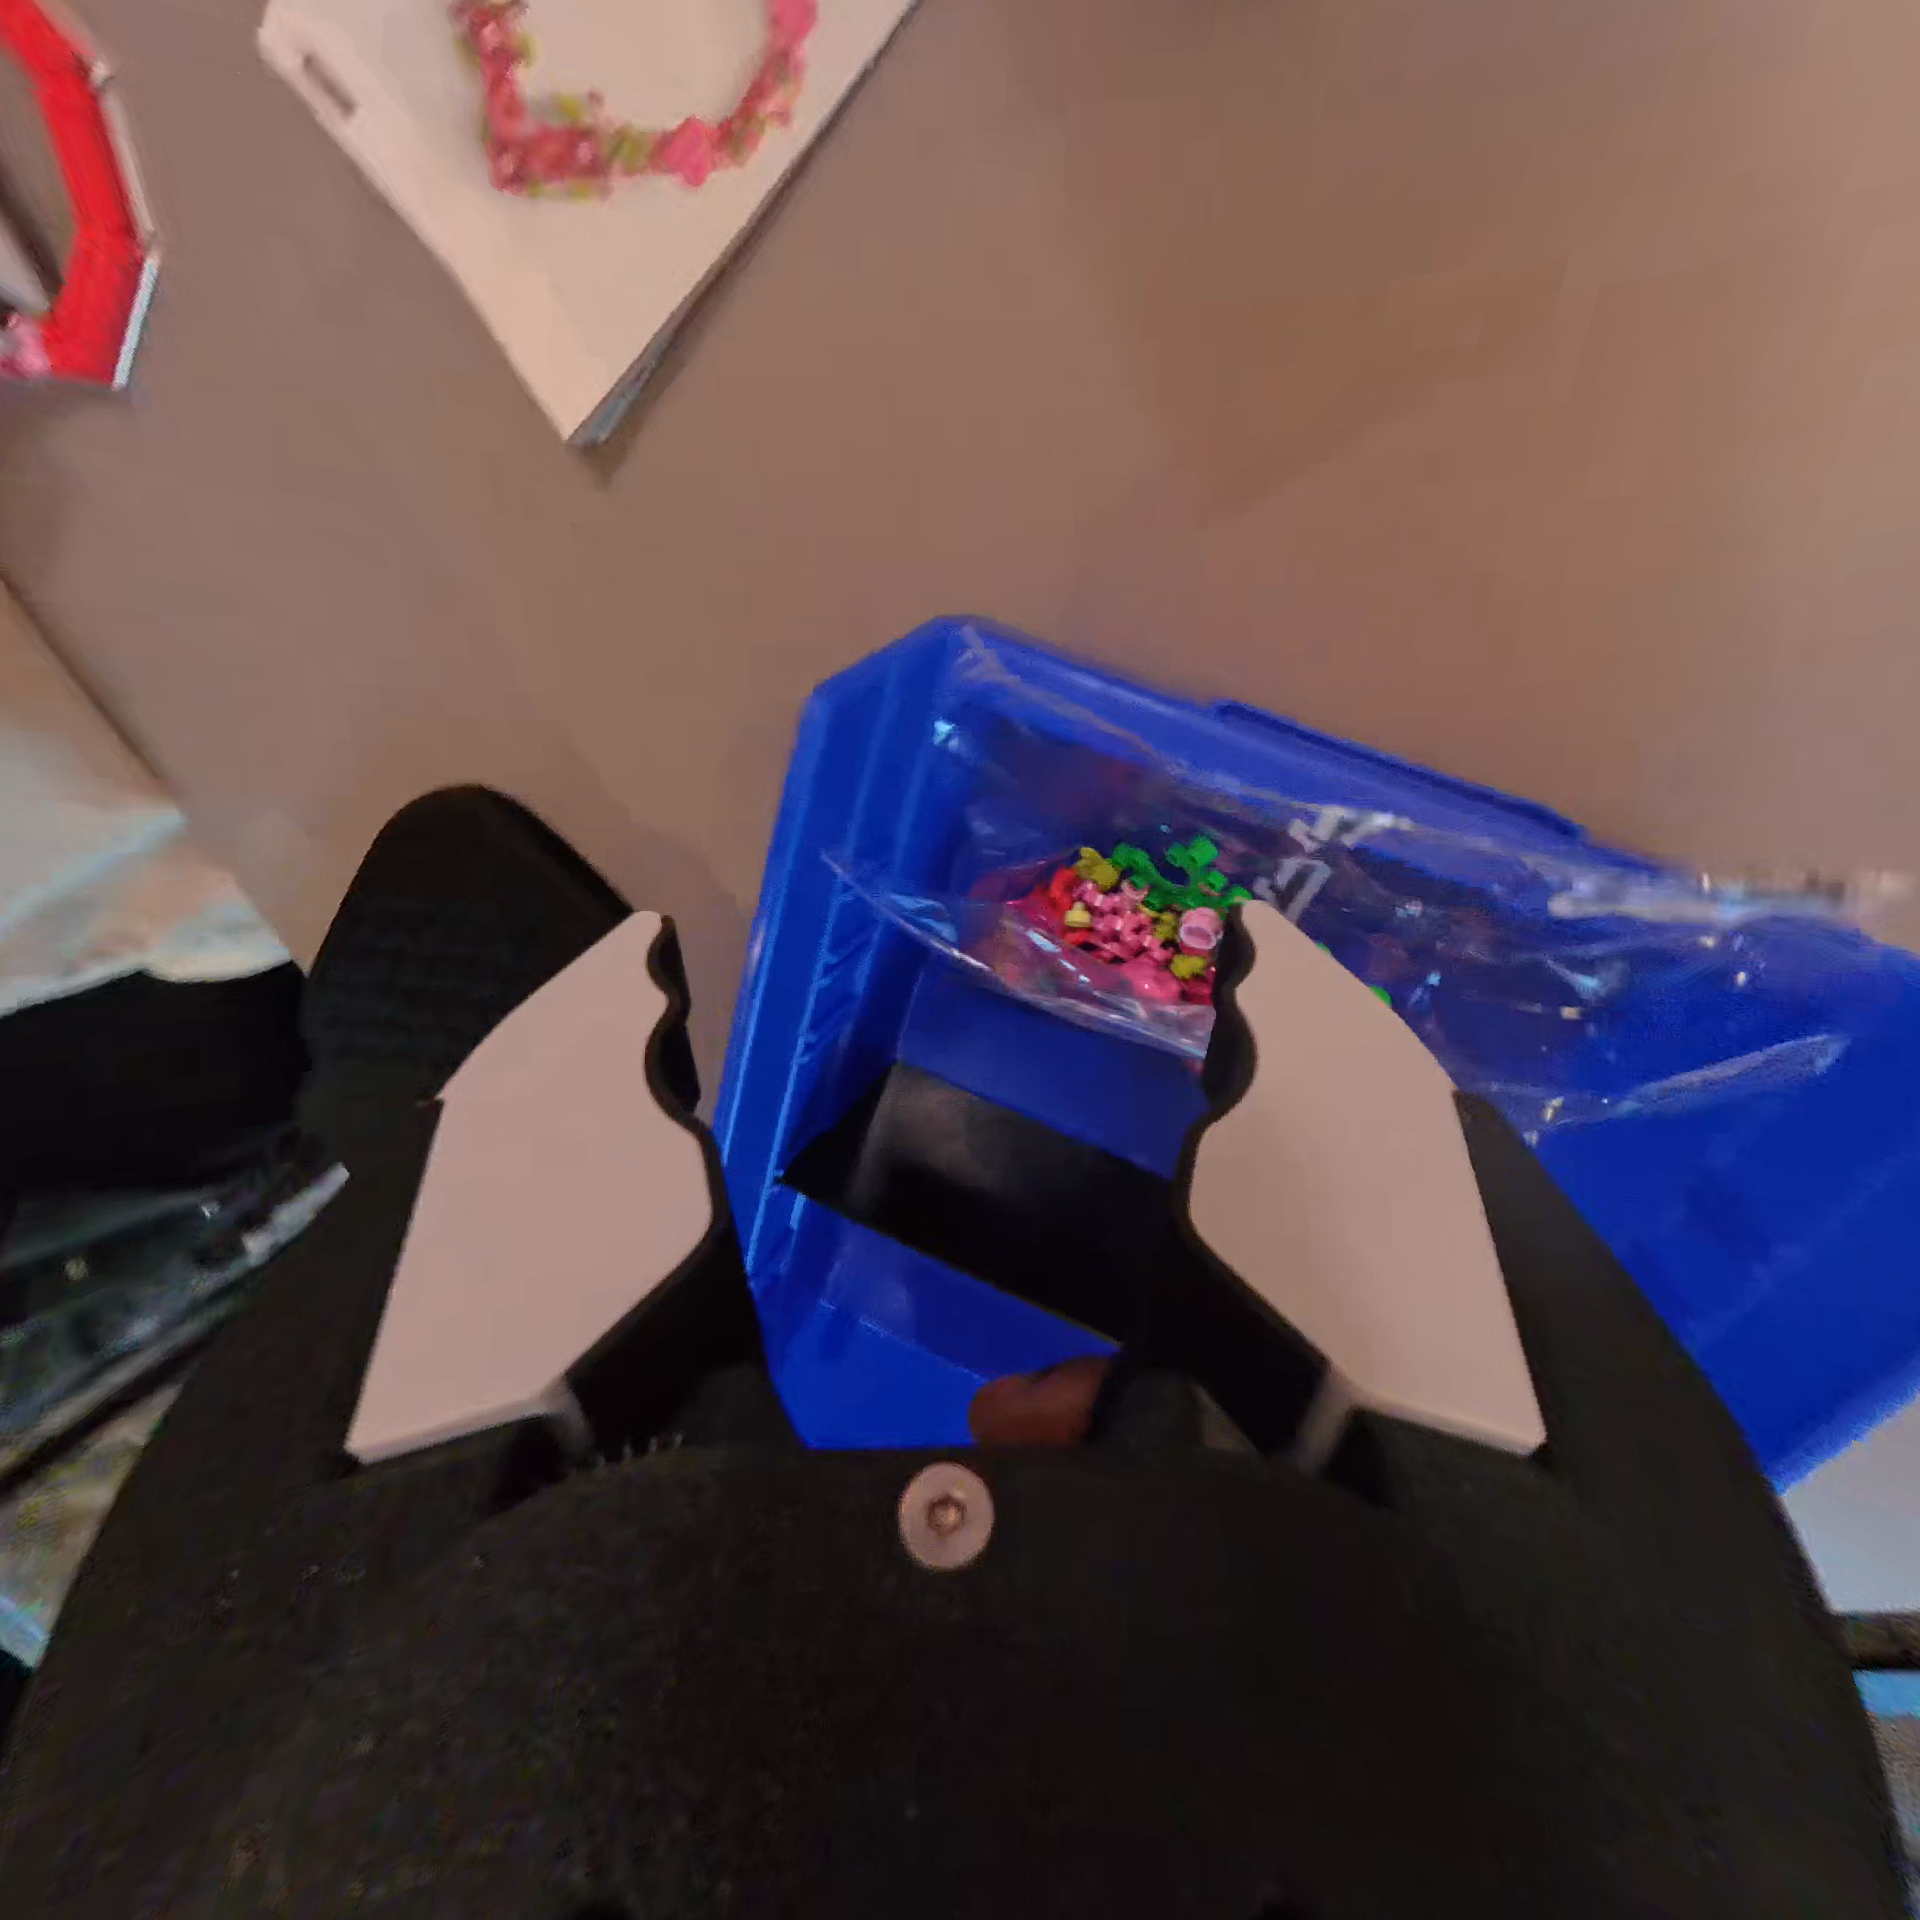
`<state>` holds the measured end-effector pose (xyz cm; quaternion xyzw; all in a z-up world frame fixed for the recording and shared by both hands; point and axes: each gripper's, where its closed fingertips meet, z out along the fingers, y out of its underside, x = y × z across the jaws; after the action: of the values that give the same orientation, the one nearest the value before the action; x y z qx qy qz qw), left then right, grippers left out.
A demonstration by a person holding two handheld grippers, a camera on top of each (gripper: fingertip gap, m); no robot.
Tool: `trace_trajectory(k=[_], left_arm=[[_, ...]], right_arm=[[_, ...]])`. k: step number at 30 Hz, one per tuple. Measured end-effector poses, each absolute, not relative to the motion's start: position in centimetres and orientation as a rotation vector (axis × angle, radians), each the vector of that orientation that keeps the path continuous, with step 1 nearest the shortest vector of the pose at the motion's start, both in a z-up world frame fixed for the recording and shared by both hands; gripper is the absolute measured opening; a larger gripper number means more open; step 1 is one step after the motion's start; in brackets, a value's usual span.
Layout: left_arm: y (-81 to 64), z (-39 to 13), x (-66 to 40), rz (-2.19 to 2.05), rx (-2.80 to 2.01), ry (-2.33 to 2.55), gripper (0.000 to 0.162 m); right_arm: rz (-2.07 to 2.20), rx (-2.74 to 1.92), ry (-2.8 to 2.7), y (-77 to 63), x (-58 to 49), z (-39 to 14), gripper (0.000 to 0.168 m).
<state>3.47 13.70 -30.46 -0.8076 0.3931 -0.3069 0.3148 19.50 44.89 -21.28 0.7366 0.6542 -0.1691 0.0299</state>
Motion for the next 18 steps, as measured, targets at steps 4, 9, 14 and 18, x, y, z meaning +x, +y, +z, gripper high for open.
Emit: trace_trajectory(k=[4, 9, 14, 18], left_arm=[[13.6, -30.5, 3.5, -0.857, -2.154, 1.002, 0.010], [13.6, -30.5, 3.5, -0.888, -2.169, 0.980, 0.010], [13.6, -30.5, 3.5, -0.882, -2.167, 0.982, 0.011], [13.6, -30.5, 3.5, -0.876, -2.165, 0.984, 0.011]], right_arm=[[-0.390, 2.037, 2.276, 44.3, 20.7, -20.4, 0.080], [-0.063, 1.806, 2.501, 44.7, 22.4, -19.4, 0.059], [0.053, 1.774, 2.636, 45.1, 21.9, -17.9, 0.052], [0.057, 1.811, 2.739, 45.2, 21.4, -17.0, 0.044]])
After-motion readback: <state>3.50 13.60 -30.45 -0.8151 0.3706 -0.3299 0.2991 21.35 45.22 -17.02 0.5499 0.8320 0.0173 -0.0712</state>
